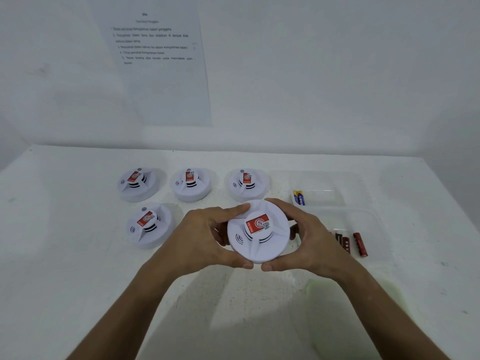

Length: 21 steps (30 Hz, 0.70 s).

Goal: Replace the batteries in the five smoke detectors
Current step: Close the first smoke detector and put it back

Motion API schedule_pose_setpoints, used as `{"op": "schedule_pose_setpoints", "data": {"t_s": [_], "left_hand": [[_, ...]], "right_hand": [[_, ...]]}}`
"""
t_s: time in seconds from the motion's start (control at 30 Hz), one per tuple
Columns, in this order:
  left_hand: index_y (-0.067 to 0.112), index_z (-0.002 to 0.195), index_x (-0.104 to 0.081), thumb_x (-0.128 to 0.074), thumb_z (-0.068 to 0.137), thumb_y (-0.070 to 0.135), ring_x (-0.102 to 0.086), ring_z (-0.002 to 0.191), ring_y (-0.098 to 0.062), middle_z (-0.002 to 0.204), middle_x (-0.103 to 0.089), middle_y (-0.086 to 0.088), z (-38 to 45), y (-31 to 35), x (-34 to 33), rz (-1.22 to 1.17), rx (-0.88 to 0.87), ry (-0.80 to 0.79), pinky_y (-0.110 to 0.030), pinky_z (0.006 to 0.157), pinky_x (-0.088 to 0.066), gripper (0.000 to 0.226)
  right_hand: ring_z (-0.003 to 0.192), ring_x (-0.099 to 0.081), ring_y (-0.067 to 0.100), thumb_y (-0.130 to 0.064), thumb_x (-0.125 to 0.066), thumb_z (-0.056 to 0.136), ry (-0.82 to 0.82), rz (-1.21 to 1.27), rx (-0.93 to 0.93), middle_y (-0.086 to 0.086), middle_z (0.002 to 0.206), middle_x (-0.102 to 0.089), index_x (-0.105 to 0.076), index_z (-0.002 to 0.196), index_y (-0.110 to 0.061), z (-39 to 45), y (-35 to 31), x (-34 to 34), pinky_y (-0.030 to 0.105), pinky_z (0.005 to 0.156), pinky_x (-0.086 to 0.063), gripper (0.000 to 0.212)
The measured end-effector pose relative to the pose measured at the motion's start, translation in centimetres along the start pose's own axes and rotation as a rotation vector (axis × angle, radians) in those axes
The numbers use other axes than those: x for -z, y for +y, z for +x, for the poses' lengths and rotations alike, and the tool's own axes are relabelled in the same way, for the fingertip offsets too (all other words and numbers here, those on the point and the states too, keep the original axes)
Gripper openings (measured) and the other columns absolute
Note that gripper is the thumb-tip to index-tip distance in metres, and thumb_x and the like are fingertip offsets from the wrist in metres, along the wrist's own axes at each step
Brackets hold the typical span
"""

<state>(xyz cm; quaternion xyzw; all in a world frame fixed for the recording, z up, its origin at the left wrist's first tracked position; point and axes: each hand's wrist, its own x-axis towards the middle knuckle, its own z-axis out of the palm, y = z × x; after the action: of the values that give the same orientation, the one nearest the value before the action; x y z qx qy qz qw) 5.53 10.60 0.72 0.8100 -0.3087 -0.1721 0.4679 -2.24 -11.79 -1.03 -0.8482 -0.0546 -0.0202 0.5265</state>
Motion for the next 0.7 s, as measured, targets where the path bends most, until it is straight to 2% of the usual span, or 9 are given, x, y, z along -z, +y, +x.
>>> {"op": "schedule_pose_setpoints", "data": {"t_s": [0.17, 0.3, 0.43, 0.7], "left_hand": [[0.052, 0.121, -0.052, -0.093, 0.049, 0.036, -0.067, 0.093, -0.021, 0.107, -0.07, 0.022, -0.1, -0.3, 0.1, -0.007, -0.003, -0.011, -0.032, 0.083, -0.058, 0.085], [0.06, 0.122, -0.051, -0.089, 0.046, 0.053, -0.067, 0.092, -0.027, 0.109, -0.07, 0.019, -0.1, -0.5, 0.3, -0.004, -0.004, -0.013, -0.038, 0.08, -0.059, 0.086], [0.067, 0.122, -0.046, -0.084, 0.044, 0.066, -0.067, 0.094, -0.029, 0.111, -0.07, 0.018, -0.1, -0.8, 0.3, -0.012, 0.003, -0.014, -0.041, 0.081, -0.058, 0.087], [0.062, 0.125, -0.046, -0.084, 0.044, 0.066, -0.066, 0.097, -0.033, 0.111, -0.07, 0.015, 0.0, -1.2, 0.4, -0.027, 0.002, -0.024, -0.044, 0.081, -0.058, 0.09]], "right_hand": [[0.108, -0.058, 0.014, -0.027, -0.097, 0.055, -0.008, 0.01, -0.001, -0.02, 0.127, -0.062, -0.048, 0.136, -0.044, 0.0, -0.1, -0.3, 0.035, 0.078, -0.053, 0.096], [0.107, -0.059, 0.016, -0.028, -0.097, 0.055, -0.021, 0.02, -0.005, -0.018, 0.129, -0.062, -0.048, 0.138, -0.04, 0.2, 0.0, -0.4, 0.034, 0.075, -0.051, 0.097], [0.105, -0.059, 0.014, -0.025, -0.097, 0.056, -0.032, 0.03, 0.004, -0.018, 0.129, -0.062, -0.049, 0.138, -0.038, 0.4, 0.0, -0.5, 0.015, 0.07, -0.046, 0.096], [0.102, -0.058, 0.011, -0.024, -0.097, 0.055, -0.04, 0.033, 0.001, -0.018, 0.126, -0.063, -0.049, 0.138, -0.039, 0.4, 0.1, -0.6, 0.013, 0.07, -0.045, 0.096]]}}
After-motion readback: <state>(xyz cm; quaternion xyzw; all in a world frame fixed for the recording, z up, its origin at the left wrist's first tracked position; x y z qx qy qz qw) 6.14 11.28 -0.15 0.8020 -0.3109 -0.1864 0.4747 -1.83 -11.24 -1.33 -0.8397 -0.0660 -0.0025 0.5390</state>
